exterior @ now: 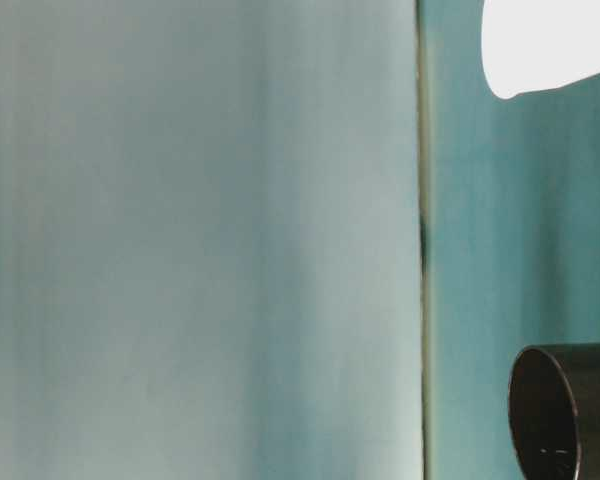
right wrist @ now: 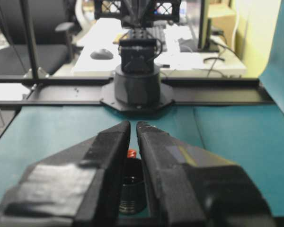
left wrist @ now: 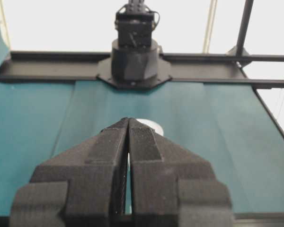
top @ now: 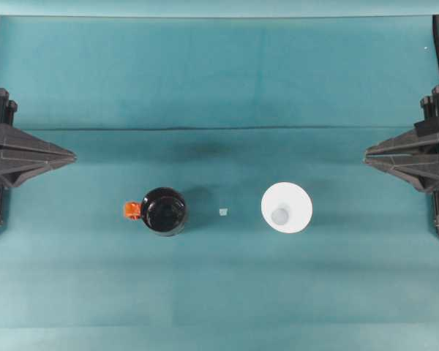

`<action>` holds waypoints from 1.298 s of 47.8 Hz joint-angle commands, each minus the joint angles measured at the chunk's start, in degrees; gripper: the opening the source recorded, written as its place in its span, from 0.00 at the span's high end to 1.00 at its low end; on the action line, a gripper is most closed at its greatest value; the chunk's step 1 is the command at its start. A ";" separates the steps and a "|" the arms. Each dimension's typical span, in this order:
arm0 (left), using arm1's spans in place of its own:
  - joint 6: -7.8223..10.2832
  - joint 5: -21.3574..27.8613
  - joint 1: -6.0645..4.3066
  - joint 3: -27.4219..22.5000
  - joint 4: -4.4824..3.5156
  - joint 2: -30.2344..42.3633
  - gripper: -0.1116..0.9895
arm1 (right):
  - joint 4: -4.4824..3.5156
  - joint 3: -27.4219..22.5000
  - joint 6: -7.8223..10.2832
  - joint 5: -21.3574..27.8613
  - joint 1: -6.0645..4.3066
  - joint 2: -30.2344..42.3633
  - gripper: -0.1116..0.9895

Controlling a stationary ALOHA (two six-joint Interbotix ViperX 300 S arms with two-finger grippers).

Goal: Put the paper cup into the moved red handle cup holder.

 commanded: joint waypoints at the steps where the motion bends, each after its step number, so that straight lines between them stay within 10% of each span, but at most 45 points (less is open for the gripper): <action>1: -0.88 3.78 0.09 -1.49 0.53 1.05 0.87 | 0.79 -0.26 0.62 0.09 0.62 0.35 0.90; 6: -1.32 9.67 0.00 -4.13 0.44 1.58 0.87 | 2.29 -0.53 2.20 3.69 0.70 -0.18 0.94; 23: -1.93 17.58 -0.26 -6.94 0.44 2.64 0.87 | 2.20 -1.85 5.01 13.62 0.70 -4.75 0.99; 44: -10.99 37.71 -1.23 -13.62 0.53 14.59 0.87 | 2.29 -1.93 7.21 21.62 0.70 -5.54 0.99; 62: -10.99 44.91 -1.23 -18.19 0.53 25.05 0.87 | 2.29 -1.85 7.65 22.94 0.70 -5.36 0.99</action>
